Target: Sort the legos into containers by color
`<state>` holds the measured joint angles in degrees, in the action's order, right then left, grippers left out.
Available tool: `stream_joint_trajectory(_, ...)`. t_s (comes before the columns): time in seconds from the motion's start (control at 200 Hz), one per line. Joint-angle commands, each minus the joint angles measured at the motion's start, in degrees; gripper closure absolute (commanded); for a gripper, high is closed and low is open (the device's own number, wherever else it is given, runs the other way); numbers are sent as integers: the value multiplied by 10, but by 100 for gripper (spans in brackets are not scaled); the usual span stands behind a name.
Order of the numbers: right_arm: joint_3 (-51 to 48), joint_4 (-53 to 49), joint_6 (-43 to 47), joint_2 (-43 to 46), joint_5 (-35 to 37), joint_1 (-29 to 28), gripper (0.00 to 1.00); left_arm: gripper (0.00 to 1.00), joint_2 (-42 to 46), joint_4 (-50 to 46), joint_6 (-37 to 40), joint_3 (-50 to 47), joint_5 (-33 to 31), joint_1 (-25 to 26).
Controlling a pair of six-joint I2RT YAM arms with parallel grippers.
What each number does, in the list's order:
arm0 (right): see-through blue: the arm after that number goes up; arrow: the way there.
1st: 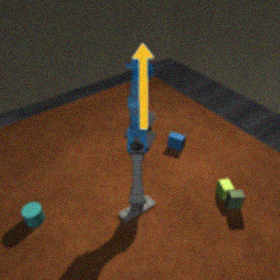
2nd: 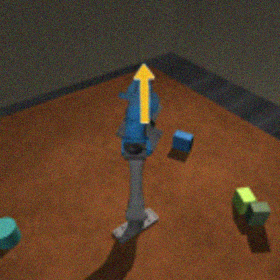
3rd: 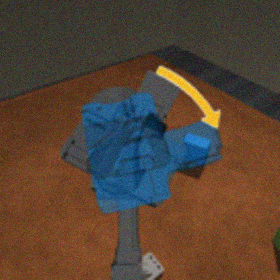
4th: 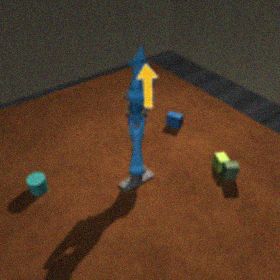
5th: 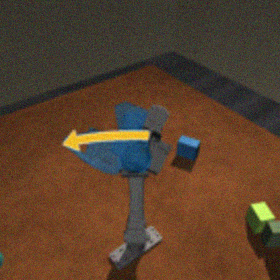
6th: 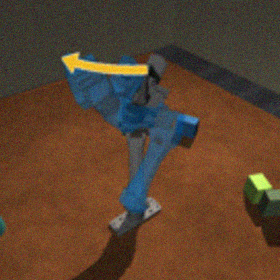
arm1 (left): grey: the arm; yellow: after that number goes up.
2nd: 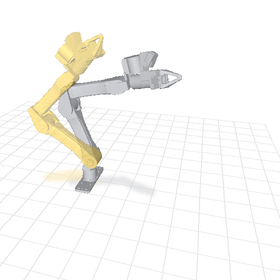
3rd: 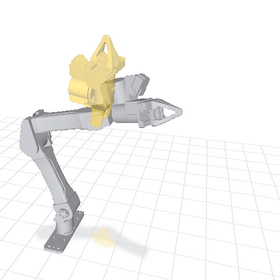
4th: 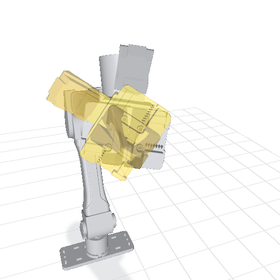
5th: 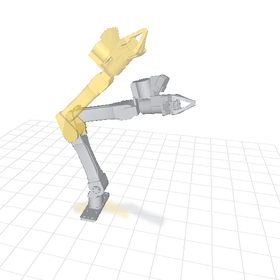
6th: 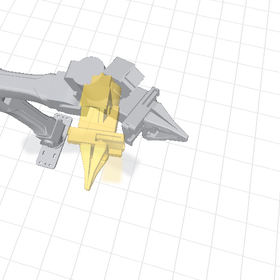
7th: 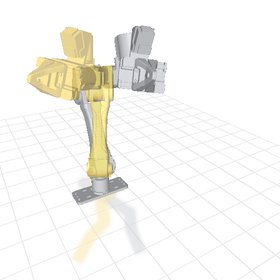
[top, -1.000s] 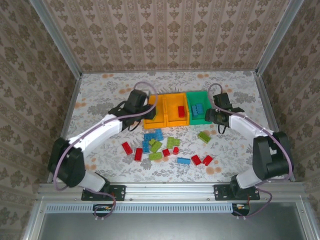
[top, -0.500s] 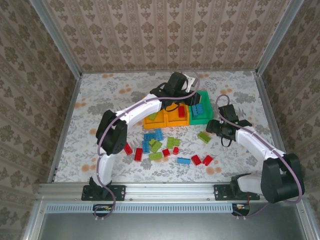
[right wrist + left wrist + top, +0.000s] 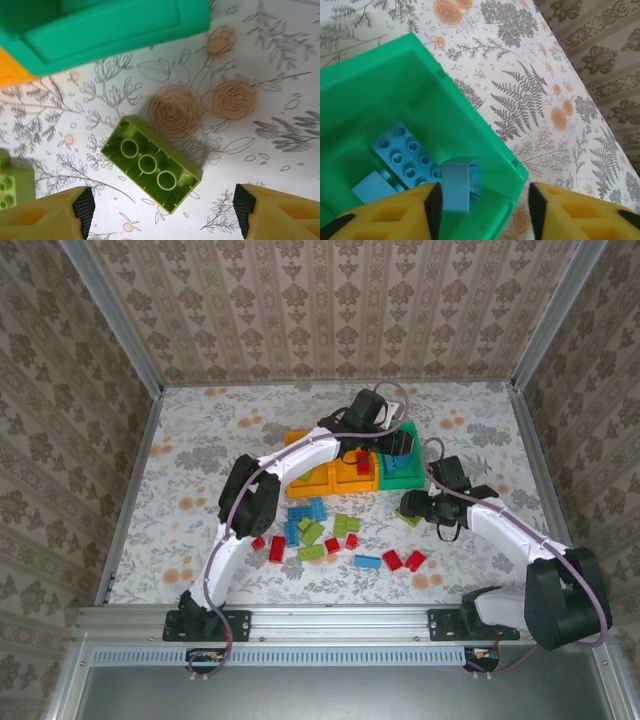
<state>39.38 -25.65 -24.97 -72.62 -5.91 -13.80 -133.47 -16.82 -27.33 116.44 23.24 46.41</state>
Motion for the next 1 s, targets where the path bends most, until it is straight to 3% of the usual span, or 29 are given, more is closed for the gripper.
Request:
stream_joint_trajectory(0.0,21,-21,39,-25,-18,-18,23,41,0,-23,-3,26,3,-4)
stream_joint_trajectory(0.245,82,-94,67,-93,47,-63,22,24,44,-25,-3,-13,-29,-9)
stream_joint_trajectory(0.39,114,-127,108,-107,120,-100,20,21,83,-9,-2,-58,-36,-15)
stream_joint_trajectory(0.59,141,-139,174,-152,128,-104,19,20,130,10,-9,-124,-39,-25)
stream_joint_trajectory(0.885,171,-157,249,-229,123,-98,25,16,226,55,-26,-252,-50,-61)
stream_joint_trajectory(0.995,179,-156,258,-246,116,-98,36,12,269,64,-26,-297,-63,-72)
